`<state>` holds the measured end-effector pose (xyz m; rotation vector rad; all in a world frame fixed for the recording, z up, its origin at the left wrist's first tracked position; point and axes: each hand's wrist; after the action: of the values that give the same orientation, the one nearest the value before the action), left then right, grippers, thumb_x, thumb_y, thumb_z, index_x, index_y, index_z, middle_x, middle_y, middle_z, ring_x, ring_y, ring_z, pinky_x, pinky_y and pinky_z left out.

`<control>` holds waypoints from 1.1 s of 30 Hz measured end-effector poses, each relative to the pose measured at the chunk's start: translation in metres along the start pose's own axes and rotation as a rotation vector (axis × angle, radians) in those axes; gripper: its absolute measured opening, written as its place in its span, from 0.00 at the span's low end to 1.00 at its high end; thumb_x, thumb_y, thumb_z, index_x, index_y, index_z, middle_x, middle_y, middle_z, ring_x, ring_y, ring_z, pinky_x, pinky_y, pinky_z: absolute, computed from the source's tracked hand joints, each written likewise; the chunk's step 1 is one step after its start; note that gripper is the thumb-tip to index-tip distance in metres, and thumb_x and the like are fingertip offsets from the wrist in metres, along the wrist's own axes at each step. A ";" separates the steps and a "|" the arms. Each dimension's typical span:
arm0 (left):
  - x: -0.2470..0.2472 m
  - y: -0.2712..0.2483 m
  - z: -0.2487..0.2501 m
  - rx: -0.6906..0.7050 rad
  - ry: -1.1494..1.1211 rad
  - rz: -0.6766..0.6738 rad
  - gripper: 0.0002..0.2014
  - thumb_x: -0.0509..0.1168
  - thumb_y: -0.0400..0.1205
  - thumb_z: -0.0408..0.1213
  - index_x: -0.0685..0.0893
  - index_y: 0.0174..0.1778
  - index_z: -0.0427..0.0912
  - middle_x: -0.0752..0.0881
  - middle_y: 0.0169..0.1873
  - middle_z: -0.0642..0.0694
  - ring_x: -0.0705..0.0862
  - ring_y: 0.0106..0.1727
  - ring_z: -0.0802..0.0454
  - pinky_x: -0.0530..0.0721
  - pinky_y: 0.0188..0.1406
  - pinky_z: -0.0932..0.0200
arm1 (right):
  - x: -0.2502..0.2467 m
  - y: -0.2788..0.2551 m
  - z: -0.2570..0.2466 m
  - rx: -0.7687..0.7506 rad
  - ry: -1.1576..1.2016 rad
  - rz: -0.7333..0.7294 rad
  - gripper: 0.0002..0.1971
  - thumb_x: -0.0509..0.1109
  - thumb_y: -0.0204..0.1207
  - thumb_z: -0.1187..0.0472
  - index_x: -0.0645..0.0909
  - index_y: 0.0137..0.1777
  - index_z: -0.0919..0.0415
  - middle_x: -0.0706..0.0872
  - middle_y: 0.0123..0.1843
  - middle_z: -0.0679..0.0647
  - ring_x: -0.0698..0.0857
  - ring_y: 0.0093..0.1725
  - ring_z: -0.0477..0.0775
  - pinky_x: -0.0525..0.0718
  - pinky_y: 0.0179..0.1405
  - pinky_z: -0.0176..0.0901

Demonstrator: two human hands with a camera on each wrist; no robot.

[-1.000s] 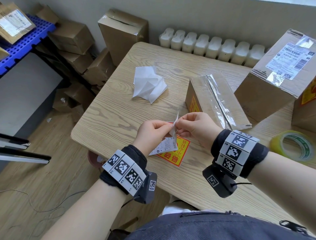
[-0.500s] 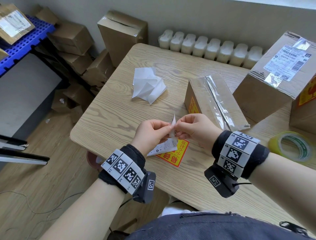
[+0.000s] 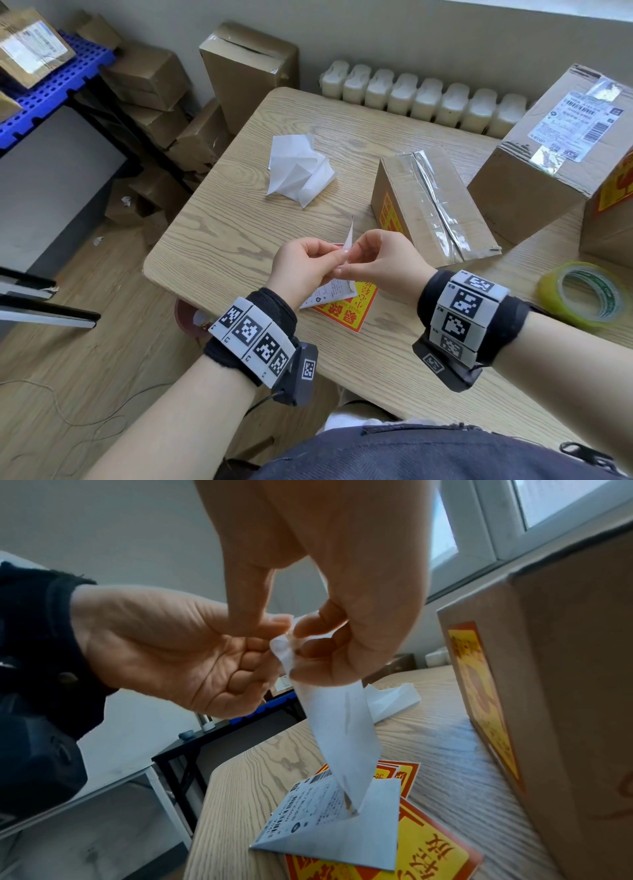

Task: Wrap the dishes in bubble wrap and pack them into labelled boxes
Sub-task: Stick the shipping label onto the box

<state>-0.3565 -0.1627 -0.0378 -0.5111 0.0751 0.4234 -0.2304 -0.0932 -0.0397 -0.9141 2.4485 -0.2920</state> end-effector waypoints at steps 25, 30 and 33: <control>-0.032 0.011 -0.014 -0.069 -0.036 0.094 0.08 0.71 0.78 0.39 0.84 0.35 0.42 0.88 0.28 0.51 0.86 0.32 0.61 0.82 0.32 0.66 | -0.003 0.005 0.004 0.088 0.173 0.214 0.09 0.71 0.72 0.72 0.79 0.44 0.58 0.83 0.42 0.56 0.81 0.38 0.50 0.83 0.35 0.36; -0.068 0.023 -0.022 -0.122 -0.082 0.343 0.07 0.65 0.83 0.38 0.80 0.39 0.43 0.85 0.36 0.47 0.82 0.37 0.59 0.73 0.28 0.64 | -0.003 0.008 0.009 0.178 0.147 0.269 0.11 0.64 0.75 0.70 0.76 0.56 0.62 0.83 0.50 0.59 0.84 0.36 0.53 0.83 0.30 0.38; -0.085 0.026 -0.021 -0.151 -0.157 0.456 0.03 0.63 0.84 0.36 0.81 0.48 0.42 0.84 0.38 0.47 0.80 0.37 0.57 0.74 0.29 0.63 | 0.002 0.007 0.007 0.180 0.125 0.261 0.10 0.63 0.75 0.70 0.73 0.56 0.62 0.81 0.47 0.57 0.85 0.31 0.52 0.84 0.24 0.35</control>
<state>-0.4443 -0.1846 -0.0536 -0.6083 0.0074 0.9187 -0.2318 -0.0894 -0.0493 -0.5067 2.5688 -0.4781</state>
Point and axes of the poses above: each hand's wrist, its own y-axis towards the middle knuckle, its own x-axis out of the palm, z = x × y
